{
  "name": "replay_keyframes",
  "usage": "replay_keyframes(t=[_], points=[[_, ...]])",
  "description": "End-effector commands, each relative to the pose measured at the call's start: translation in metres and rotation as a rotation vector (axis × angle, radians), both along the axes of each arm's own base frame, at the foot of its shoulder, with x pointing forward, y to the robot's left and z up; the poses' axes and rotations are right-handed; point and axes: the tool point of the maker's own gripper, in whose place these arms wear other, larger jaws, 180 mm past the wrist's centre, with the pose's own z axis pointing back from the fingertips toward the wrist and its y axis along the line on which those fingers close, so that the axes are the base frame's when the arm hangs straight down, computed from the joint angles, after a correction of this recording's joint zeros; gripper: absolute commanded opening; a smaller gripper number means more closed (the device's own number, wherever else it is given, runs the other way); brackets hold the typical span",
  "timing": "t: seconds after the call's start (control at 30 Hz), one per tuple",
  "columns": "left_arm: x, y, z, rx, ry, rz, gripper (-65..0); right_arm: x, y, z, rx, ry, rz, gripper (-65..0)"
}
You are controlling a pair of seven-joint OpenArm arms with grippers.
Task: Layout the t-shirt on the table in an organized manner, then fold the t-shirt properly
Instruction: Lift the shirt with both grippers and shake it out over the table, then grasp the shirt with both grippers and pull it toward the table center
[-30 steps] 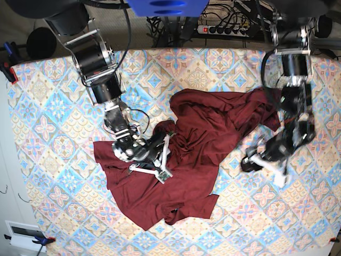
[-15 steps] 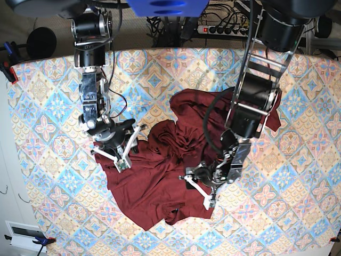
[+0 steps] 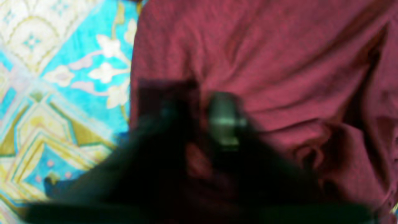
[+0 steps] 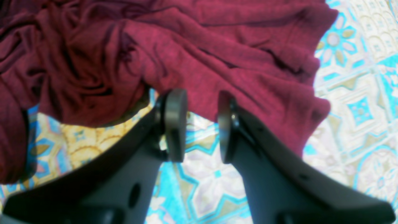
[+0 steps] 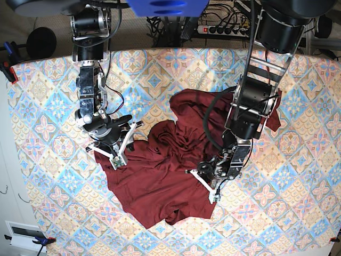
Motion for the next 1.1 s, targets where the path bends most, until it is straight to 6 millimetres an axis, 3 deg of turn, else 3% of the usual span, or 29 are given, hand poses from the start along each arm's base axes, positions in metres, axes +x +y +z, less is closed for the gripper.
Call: replay_keyframes(t=[0.0, 0.07, 0.17, 0.37, 0.6, 0.77, 0.87, 0.93, 1.07], points=[[0.005, 0.012, 0.007, 0.002, 0.007, 0.017, -65.0, 0.012, 0.0, 0.018, 0.011, -0.059, -0.001, -48.4], [0.005, 0.032, 0.007, 0.016, 0.009, 0.043, -65.0, 0.012, 0.0, 0.018, 0.011, -0.059, -0.001, -48.4], [0.014, 0.076, 0.025, 0.018, -0.048, 0.111, -65.0, 0.011, 0.001, 0.017, 0.014, -0.058, 0.0, -48.4], [-0.003, 0.184, 0.058, -0.098, -0.114, 0.355, -65.0, 0.009, 0.008, 0.03, 0.015, -0.094, 0.028, -48.4], [-0.055, 0.298, 0.078, -0.091, -0.193, 0.587, -65.0, -0.032, 0.078, 0.034, 0.082, -0.096, 0.291, -48.4], [-0.116, 0.372, 0.07, -0.05, -0.183, 0.754, -65.0, -0.068, 0.111, 0.024, 0.048, -0.045, 0.452, -48.4], [-0.147, 0.392, 0.058, -0.017, -0.146, 0.797, -65.0, -0.078, 0.126, 0.023, 0.044, -0.037, 0.508, -48.4], [-0.158, 0.399, 0.059, 0.017, -0.141, 0.787, -65.0, -0.084, 0.135, 0.021, 0.041, -0.03, 0.538, -48.4], [-0.163, 0.384, 0.086, 0.111, -0.216, 0.666, -65.0, -0.093, 0.141, 0.014, 0.003, 0.012, 0.576, -42.9]])
